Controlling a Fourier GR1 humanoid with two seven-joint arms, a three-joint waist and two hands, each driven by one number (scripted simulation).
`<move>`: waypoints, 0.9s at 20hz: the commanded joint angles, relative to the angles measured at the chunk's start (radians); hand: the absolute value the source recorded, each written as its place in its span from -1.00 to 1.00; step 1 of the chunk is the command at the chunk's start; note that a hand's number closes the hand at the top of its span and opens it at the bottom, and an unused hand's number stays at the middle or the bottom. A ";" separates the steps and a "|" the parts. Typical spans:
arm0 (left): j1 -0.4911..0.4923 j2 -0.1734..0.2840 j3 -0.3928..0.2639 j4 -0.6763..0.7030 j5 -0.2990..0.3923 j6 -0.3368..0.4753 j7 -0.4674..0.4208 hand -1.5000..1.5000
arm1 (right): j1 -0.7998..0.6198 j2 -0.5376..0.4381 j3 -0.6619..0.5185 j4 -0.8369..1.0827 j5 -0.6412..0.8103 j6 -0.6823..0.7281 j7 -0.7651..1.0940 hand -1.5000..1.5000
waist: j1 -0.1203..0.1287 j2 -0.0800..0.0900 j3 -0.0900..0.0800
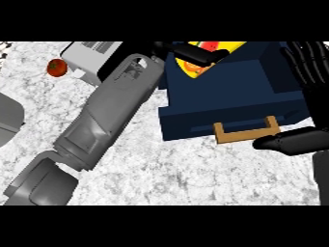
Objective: Pick up the cup, place it into the drawer and close the drawer
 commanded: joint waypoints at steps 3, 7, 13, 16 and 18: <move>0.040 0.000 -0.103 0.055 0.027 -0.051 0.004 1.00 | -0.034 -0.006 -0.002 -0.008 -0.031 0.018 0.013 -1.00 | -0.045 0.008 0.000; 0.063 0.000 -0.120 0.031 0.072 -0.036 -0.024 -1.00 | -0.050 -0.002 0.017 0.013 -0.025 0.031 -0.001 -1.00 | -0.072 0.018 -0.001; 0.084 0.000 -0.077 -0.039 0.200 -0.033 -0.107 -1.00 | -0.057 0.034 0.124 -0.007 -0.144 0.162 0.028 1.00 | -0.098 0.019 -0.002; 0.083 0.000 -0.061 -0.090 0.264 -0.067 -0.168 -1.00 | -0.059 0.027 0.188 0.001 -0.195 0.265 0.018 1.00 | -0.083 0.016 -0.002; 0.091 0.000 -0.052 -0.093 0.293 -0.053 -0.219 -1.00 | -0.055 0.012 0.228 0.024 -0.209 0.312 0.053 1.00 | -0.062 0.017 -0.003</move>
